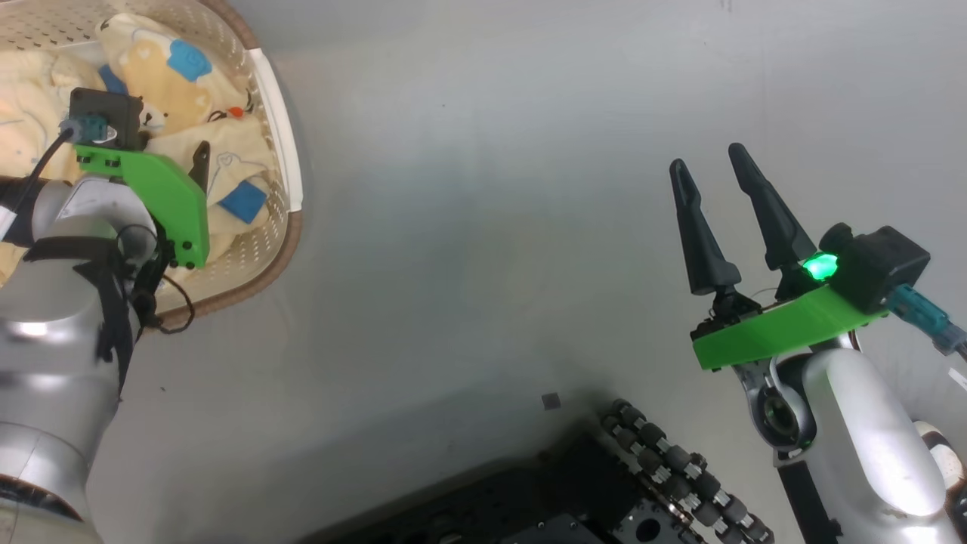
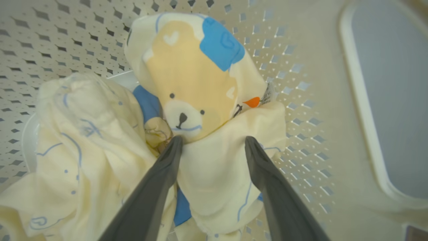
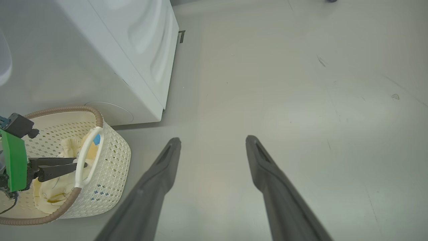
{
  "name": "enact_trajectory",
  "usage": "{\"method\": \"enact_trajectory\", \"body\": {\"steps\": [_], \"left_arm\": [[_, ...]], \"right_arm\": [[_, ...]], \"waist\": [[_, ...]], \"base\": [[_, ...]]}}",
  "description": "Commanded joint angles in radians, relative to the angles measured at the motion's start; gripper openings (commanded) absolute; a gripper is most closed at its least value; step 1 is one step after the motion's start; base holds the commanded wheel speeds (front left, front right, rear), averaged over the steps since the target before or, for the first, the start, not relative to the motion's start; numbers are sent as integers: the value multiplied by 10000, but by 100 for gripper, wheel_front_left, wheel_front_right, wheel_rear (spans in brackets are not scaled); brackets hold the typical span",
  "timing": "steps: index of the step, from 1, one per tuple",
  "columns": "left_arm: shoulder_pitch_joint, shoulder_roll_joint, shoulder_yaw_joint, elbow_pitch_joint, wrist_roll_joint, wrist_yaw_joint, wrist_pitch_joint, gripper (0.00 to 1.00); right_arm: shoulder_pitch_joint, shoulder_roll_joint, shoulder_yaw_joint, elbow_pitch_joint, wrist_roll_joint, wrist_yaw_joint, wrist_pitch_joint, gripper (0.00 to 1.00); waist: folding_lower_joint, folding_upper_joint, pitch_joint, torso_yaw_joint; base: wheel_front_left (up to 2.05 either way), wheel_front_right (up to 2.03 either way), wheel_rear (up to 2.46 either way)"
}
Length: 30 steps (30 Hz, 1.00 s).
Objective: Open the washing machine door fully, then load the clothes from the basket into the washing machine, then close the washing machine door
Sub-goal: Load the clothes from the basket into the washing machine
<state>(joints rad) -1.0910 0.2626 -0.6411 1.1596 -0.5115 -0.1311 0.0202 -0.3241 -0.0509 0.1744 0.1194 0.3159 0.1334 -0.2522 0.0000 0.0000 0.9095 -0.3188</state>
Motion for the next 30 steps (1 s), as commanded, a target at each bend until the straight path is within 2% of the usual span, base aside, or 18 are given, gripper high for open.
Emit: {"method": "enact_trajectory", "body": {"steps": [1, 12, 22, 23, 24, 25, 30], "left_arm": [[-112, 247, 56, -36, -81, 5, 43, 100], [-867, -101, -318, 958, -485, 9, 882, 100], [-856, -613, -407, 1234, -615, 282, 1276, 100], [-839, -639, -407, 1245, -642, 281, 1338, 88], [-838, -655, -419, 1253, -652, 273, 1358, 35], [-847, -667, -431, 1259, -660, 265, 1353, 0], [-850, -650, -491, 1279, -705, 196, 1235, 0]], "right_arm": [[484, 5, 178, -261, 65, -27, -95, 100], [621, 6, 317, -479, 147, -27, -95, 100], [776, 6, 369, -710, 69, -27, -95, 100], [779, 6, 369, -718, 56, -27, -95, 100], [777, 6, 370, -725, 47, -27, -95, 100], [769, 6, 376, -727, 38, -27, -95, 100], [639, 6, 425, -691, 28, -27, -95, 100]], "waist": [[0, 0, 39, -20], [0, 0, 285, -125], [0, 0, 425, -94], [0, 0, 434, -83], [0, 0, 443, -73], [0, 0, 452, -64], [0, 0, 446, -15]], "base": [[0, 0, 0], [0, 0, 0], [1, 1, 1], [0, 0, 0], [0, 0, 0], [0, 0, 0], [0, 0, 0]]}}
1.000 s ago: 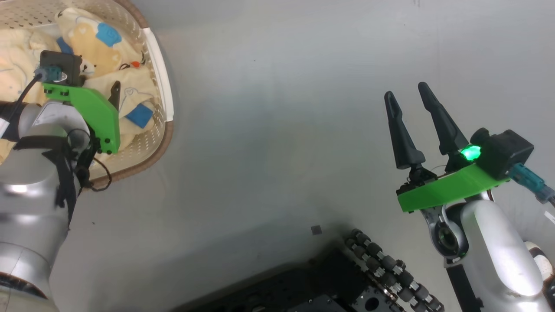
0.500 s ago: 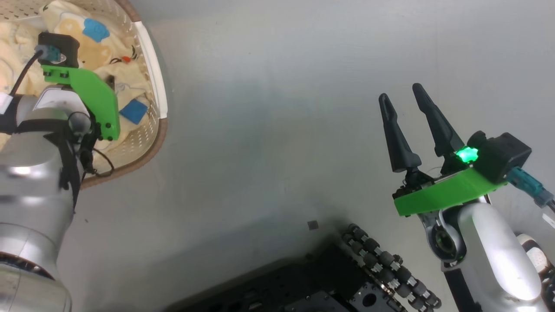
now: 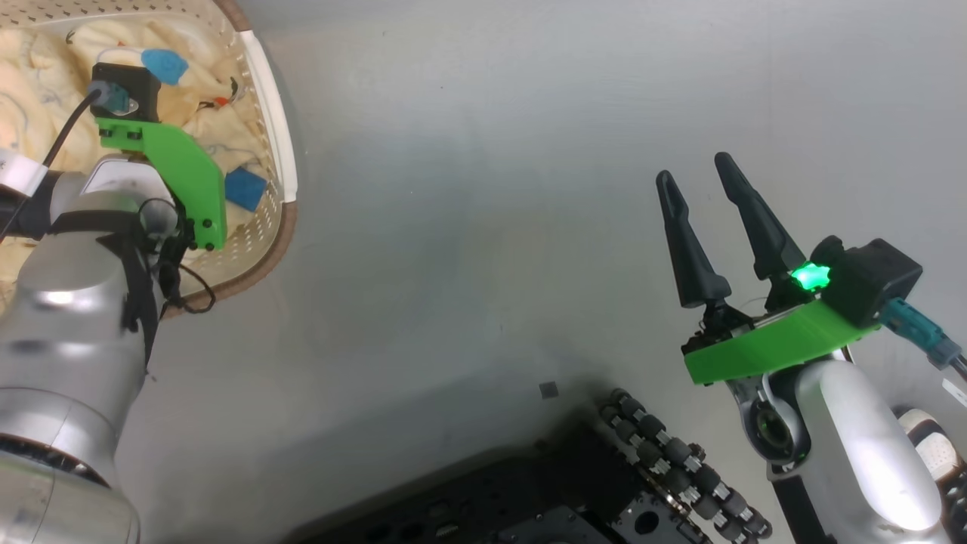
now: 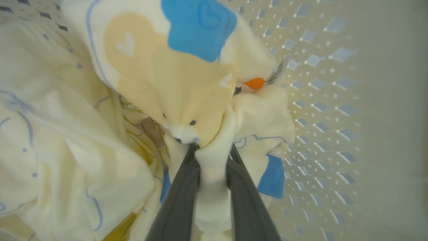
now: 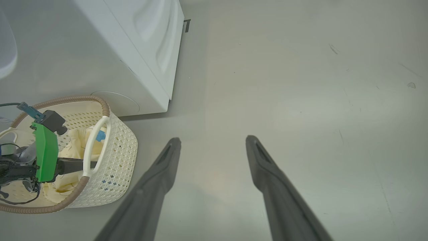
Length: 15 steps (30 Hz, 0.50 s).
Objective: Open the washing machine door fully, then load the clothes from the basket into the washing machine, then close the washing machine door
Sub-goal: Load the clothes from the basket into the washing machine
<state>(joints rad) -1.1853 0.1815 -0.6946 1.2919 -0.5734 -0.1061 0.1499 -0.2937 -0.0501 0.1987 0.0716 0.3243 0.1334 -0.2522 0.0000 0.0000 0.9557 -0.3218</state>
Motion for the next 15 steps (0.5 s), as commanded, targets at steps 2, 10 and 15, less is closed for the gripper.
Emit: {"method": "enact_trajectory", "body": {"steps": [2, 10, 15], "left_arm": [[77, 233, 43, -38, -139, -96, -253, 0], [109, 402, -3, -91, -281, -208, -1160, 0], [320, 524, -15, -375, -565, -239, -1915, 0]], "right_arm": [[195, -1, 197, -200, -34, -27, -95, 100], [-273, -1, 225, -115, -6, -27, -95, 100], [-696, -1, 308, 40, -28, -27, -95, 100]], "waist": [[0, 0, -63, 32], [0, 0, -443, 40], [0, 0, -964, 43]], "base": [[0, 0, 0], [0, 0, 0], [0, 0, 0]]}}
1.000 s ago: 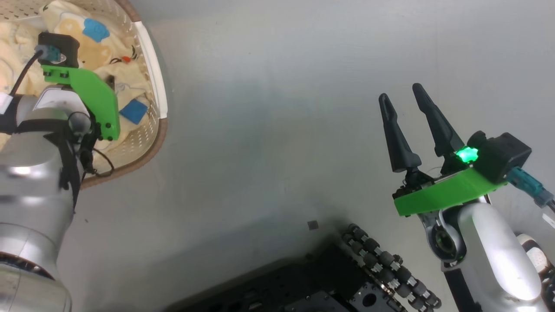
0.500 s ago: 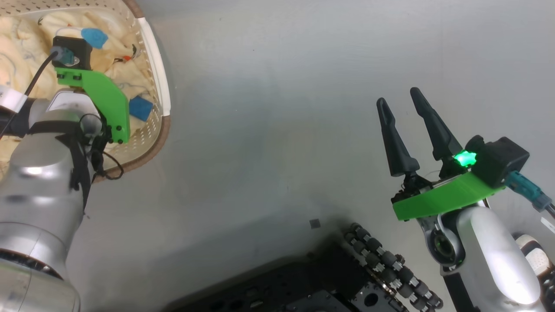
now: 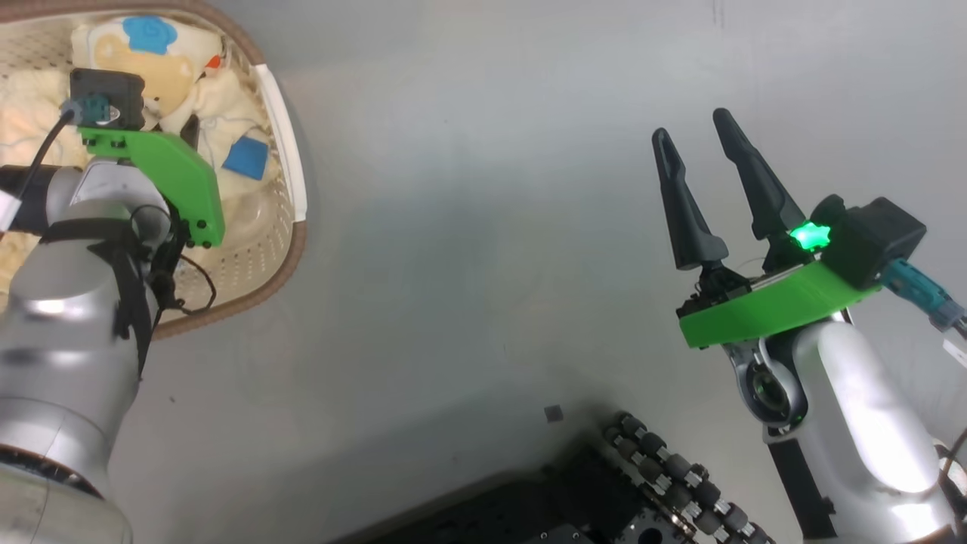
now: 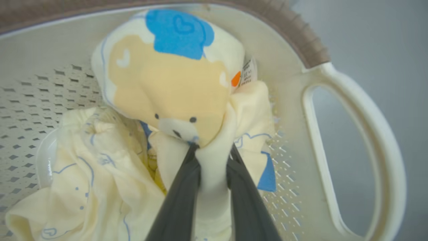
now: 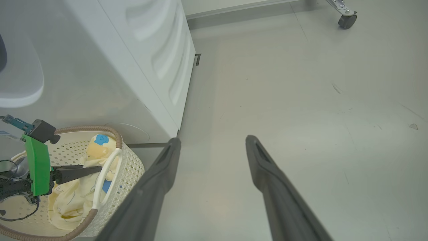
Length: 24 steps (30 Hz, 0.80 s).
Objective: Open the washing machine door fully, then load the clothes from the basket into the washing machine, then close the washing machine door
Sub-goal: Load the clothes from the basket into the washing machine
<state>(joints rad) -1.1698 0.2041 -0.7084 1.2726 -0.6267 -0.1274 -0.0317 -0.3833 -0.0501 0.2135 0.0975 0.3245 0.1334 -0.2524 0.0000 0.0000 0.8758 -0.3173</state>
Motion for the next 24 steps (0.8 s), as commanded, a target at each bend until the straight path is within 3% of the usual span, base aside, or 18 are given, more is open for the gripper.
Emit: {"method": "enact_trajectory", "body": {"steps": [1, 15, 19, 24], "left_arm": [[237, 324, 91, -268, -76, -27, -265, 0], [2017, 487, -132, -1261, -971, -31, -2195, 0], [2591, 658, 229, -1835, -1049, -18, -2290, 0], [3668, 996, 1147, -3479, -686, 406, -2297, 0]], "right_arm": [[124, -1, 172, -176, -23, -27, -93, 100], [193, -51, 92, 621, -523, -27, -93, 100], [357, -181, 112, 796, -541, -27, -93, 100], [600, -281, 129, 935, -520, -27, -93, 100]], "waist": [[0, 0, -319, 6], [0, 0, -3234, 1002], [0, 0, -3976, 1311], [0, 0, -4759, 1660]], "base": [[0, 0, 0], [0, 0, 0], [0, 0, 0], [0, 0, 0]]}}
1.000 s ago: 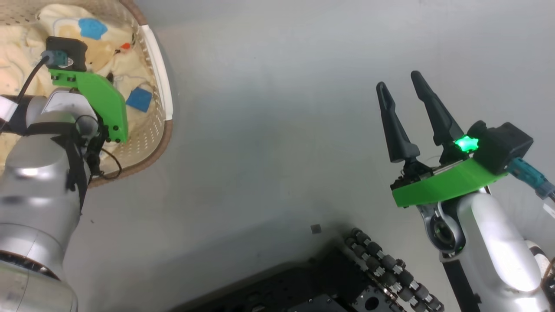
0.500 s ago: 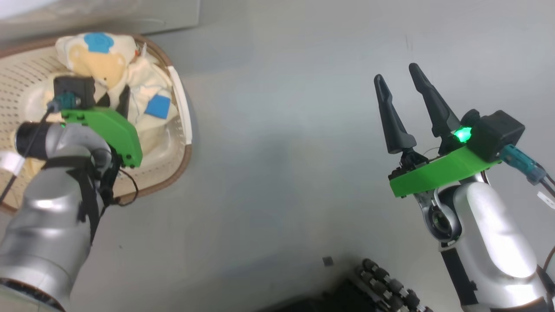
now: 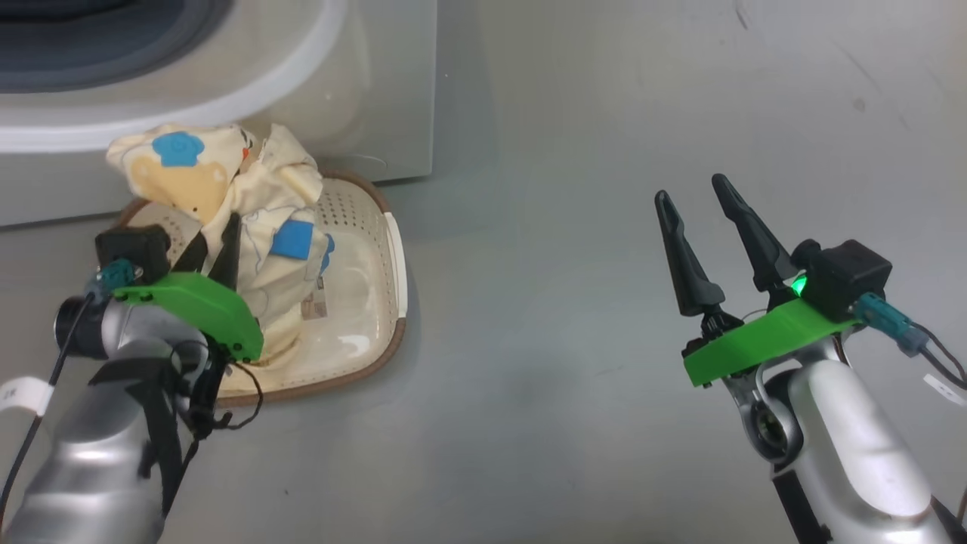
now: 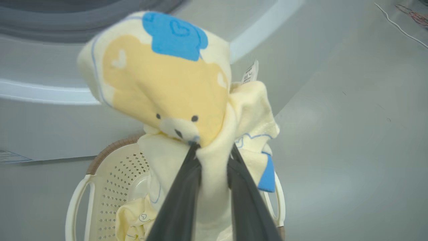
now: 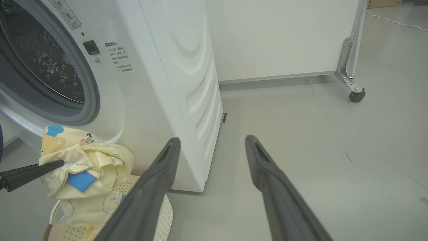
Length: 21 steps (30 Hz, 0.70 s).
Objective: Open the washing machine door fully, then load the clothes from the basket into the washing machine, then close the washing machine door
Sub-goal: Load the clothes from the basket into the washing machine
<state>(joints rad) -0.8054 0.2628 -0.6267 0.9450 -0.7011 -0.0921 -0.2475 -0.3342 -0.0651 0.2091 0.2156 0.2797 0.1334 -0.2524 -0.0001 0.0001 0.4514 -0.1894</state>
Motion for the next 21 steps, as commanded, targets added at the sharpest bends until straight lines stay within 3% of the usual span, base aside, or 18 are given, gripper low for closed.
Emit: {"method": "enact_trajectory", "body": {"steps": [1, 12, 21], "left_arm": [[293, 468, 538, -552, 151, 137, -140, 0], [3524, 745, 2713, -3821, 1277, 735, -142, 0], [5429, 438, 3846, -5336, 1858, 858, -142, 0]], "right_arm": [[160, -147, 188, -215, -67, -27, -93, 100], [745, -274, 381, 156, 71, -27, -93, 100], [1196, -343, 499, 359, 207, -27, -93, 100]], "waist": [[1, -1, -670, 443], [1, -1, -2359, 832], [1, -1, -3377, 946]], "base": [[0, 0, 0], [0, 0, 0], [0, 0, 0]]}}
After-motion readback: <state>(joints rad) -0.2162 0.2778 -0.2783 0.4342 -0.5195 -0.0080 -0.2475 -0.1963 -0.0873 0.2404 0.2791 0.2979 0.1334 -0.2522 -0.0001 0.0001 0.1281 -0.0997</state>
